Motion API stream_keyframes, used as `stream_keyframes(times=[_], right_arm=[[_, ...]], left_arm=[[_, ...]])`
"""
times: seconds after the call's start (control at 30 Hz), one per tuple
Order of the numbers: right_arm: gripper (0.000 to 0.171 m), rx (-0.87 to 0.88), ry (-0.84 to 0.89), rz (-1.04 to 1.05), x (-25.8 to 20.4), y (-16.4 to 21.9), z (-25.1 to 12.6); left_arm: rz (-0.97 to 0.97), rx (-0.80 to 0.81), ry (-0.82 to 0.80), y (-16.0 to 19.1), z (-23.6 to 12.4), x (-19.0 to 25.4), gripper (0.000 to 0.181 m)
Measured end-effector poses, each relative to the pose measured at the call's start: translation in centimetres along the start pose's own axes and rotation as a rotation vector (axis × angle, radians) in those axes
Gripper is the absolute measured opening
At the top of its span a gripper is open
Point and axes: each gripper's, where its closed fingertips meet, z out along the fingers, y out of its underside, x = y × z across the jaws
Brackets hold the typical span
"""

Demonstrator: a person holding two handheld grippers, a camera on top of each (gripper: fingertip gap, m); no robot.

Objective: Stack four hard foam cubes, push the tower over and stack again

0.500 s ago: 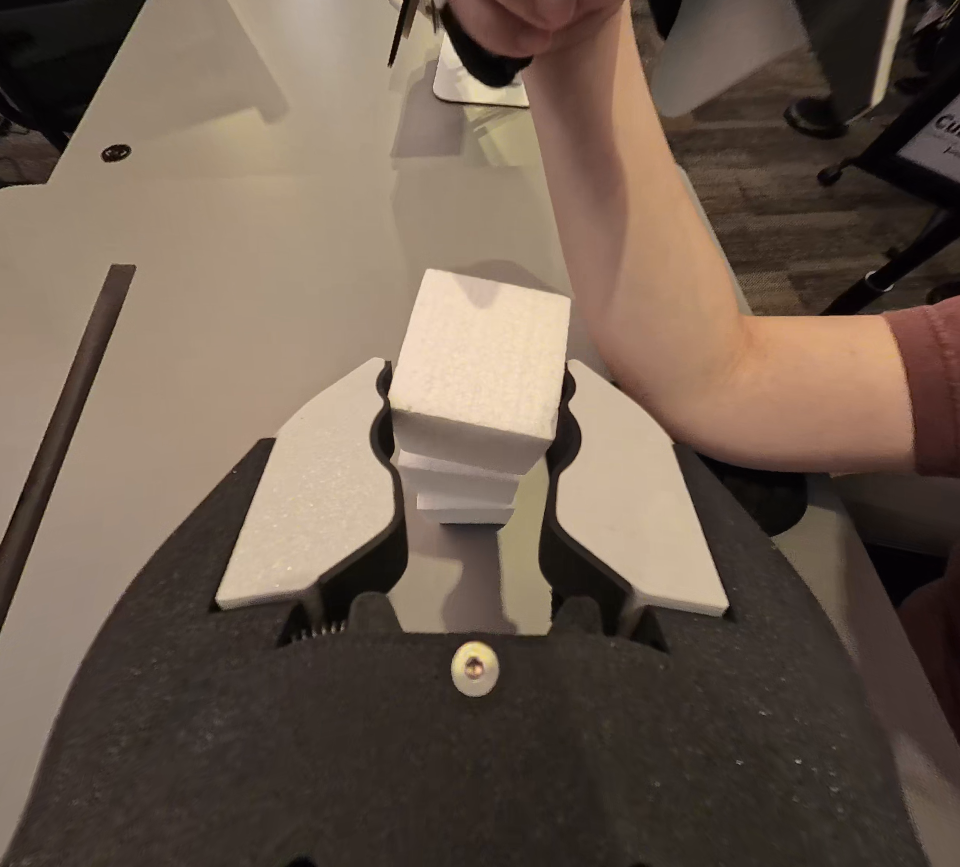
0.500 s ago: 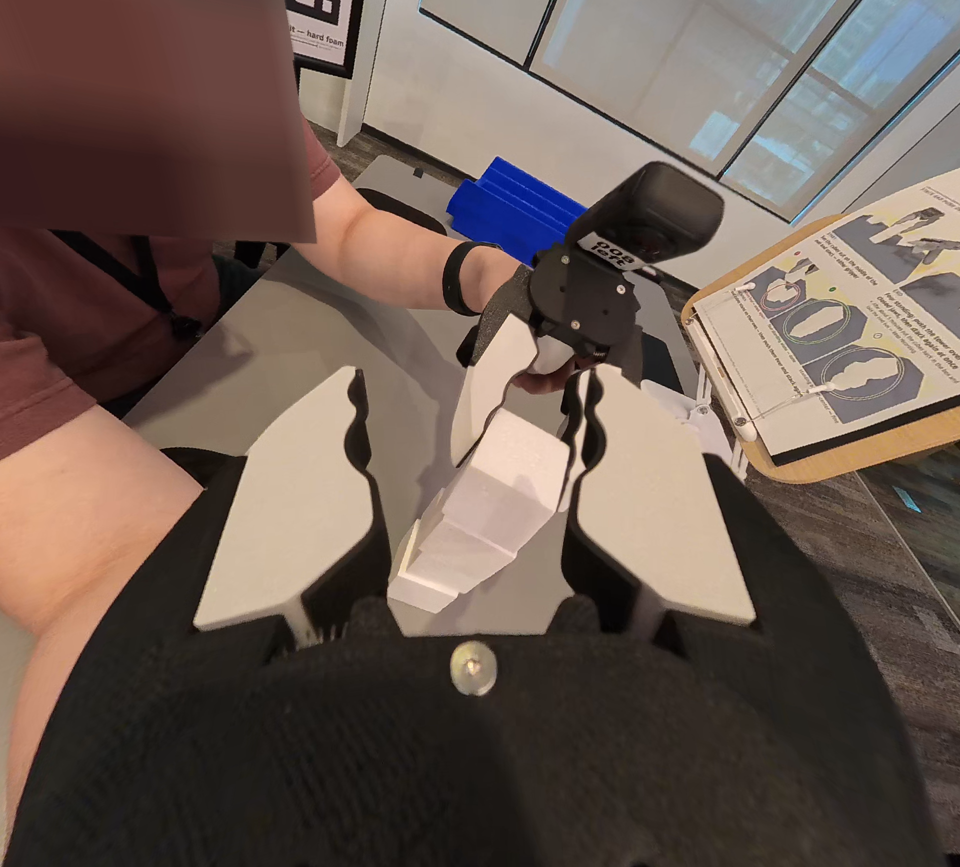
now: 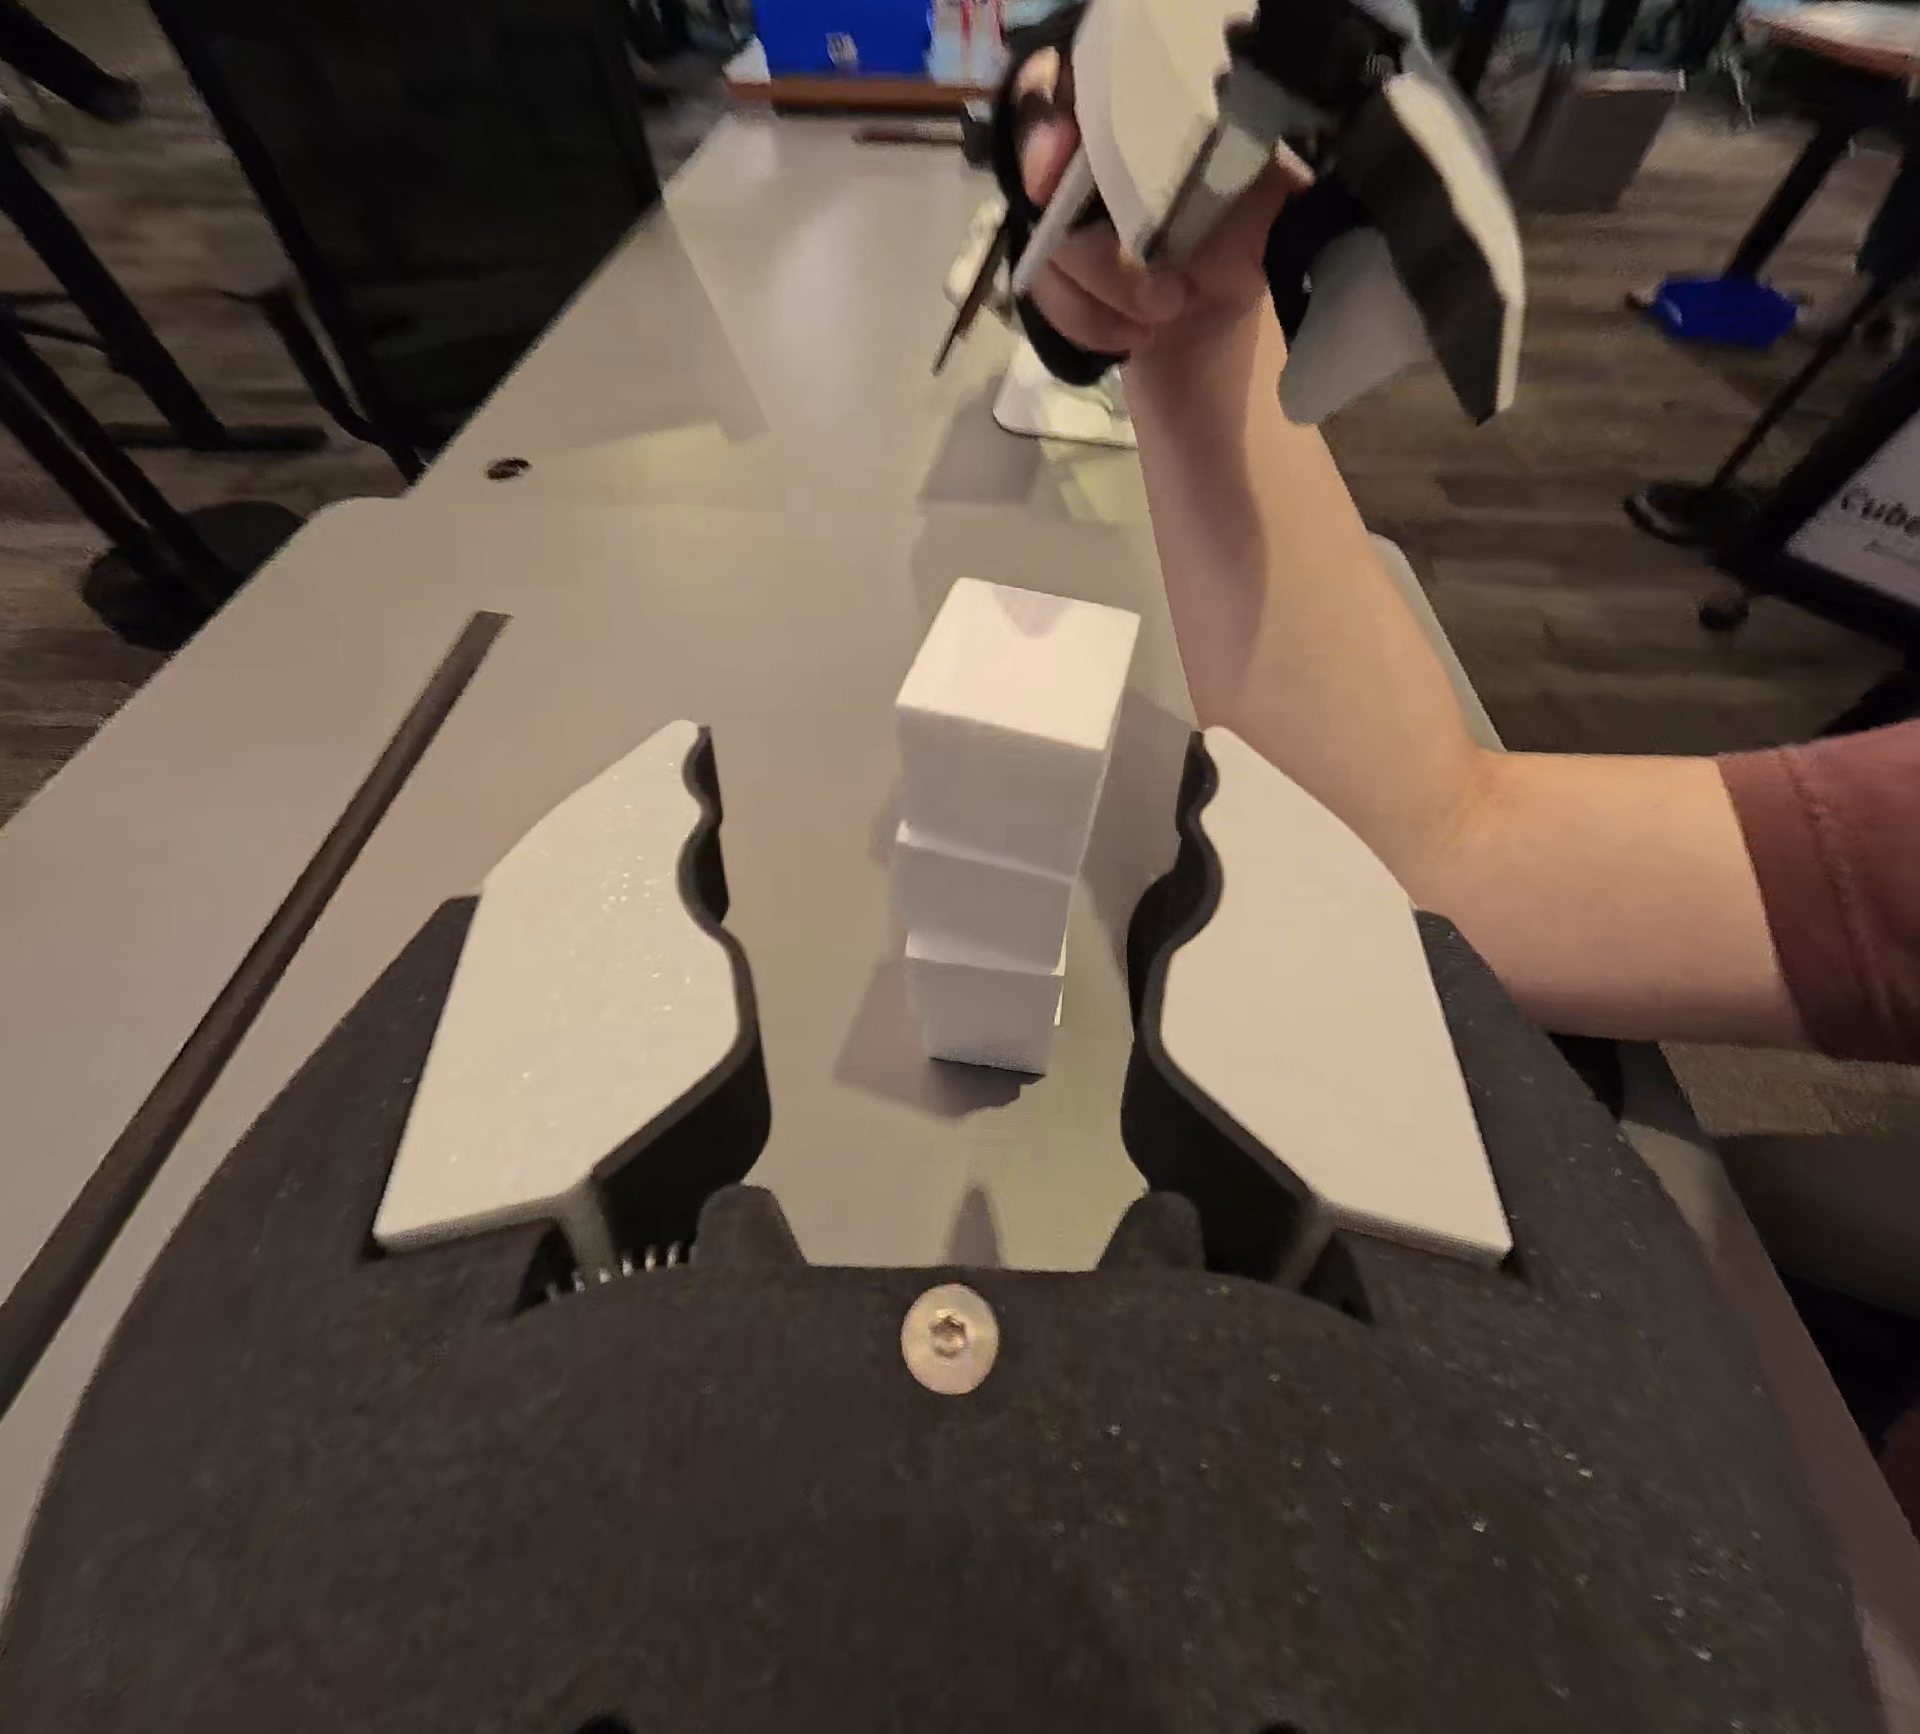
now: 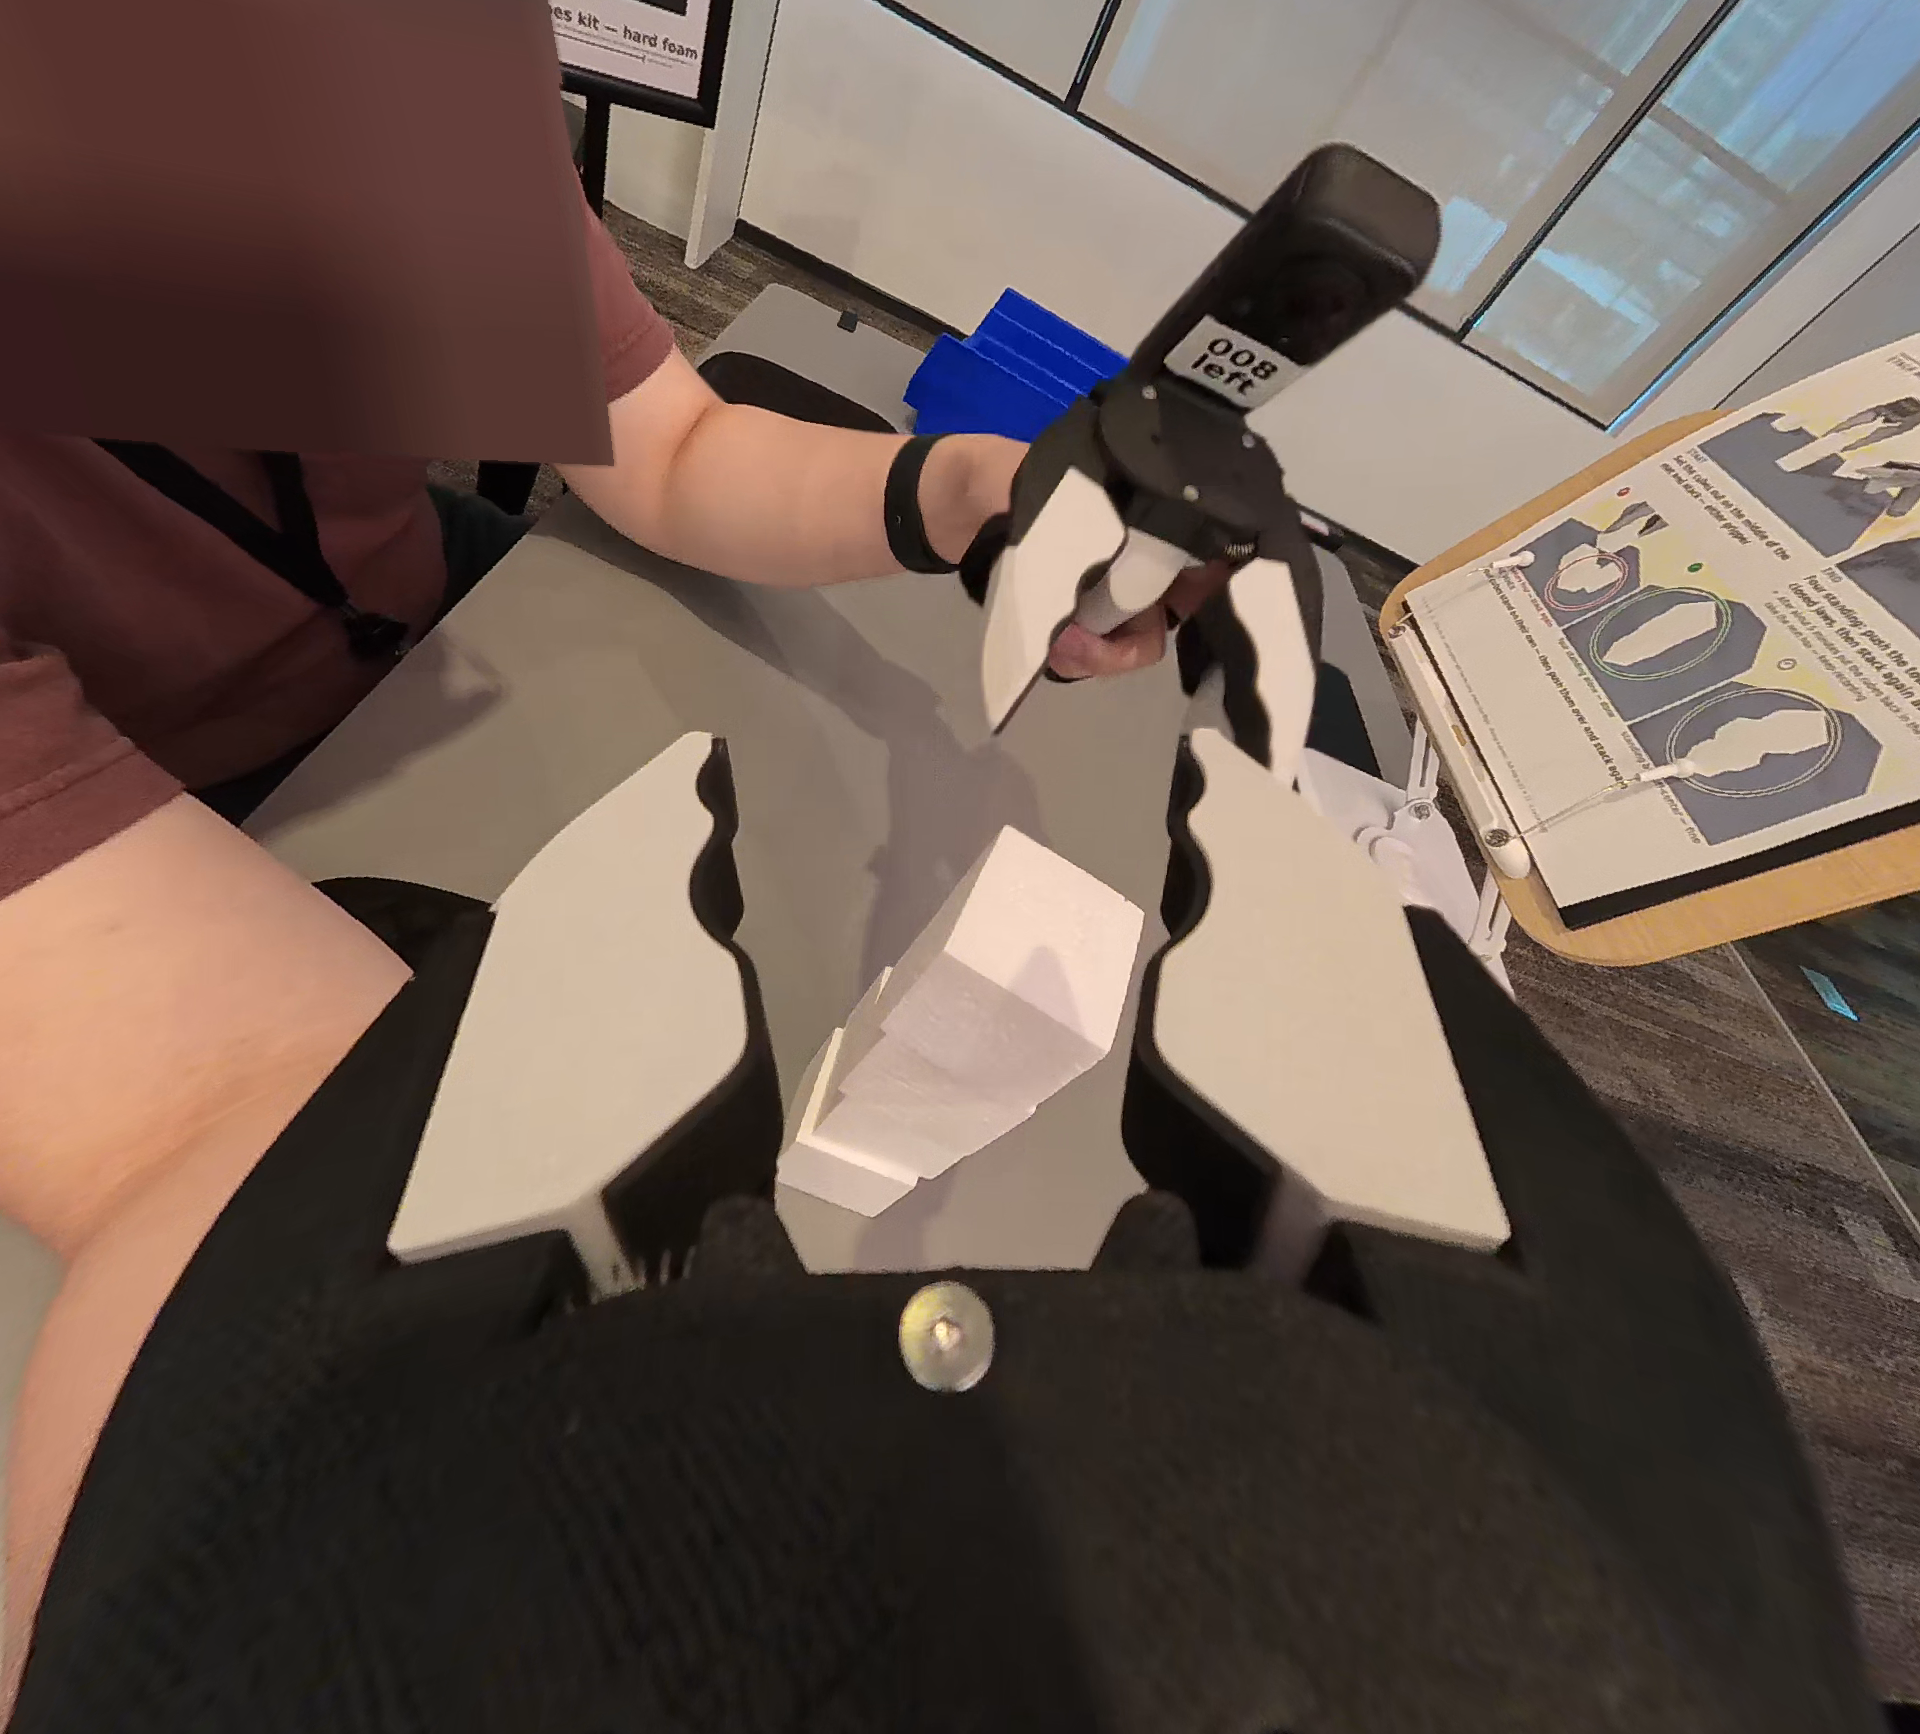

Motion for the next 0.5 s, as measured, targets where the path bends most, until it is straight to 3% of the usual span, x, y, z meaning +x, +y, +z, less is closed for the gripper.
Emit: stream_keyframes(times=[0.23,0.5], right_arm=[[0.081,-0.041,0.000,0.022,0.5,0.6,0.8],[0.081,-0.119,0.072,0.047,1.8,0.6,1.9]], left_arm=[[-0.034,0.113,-0.072,0.1,-5.6,-1.9,0.077],[-0.002,0.080,-0.122,0.4,-8.1,-2.4,0.079]])
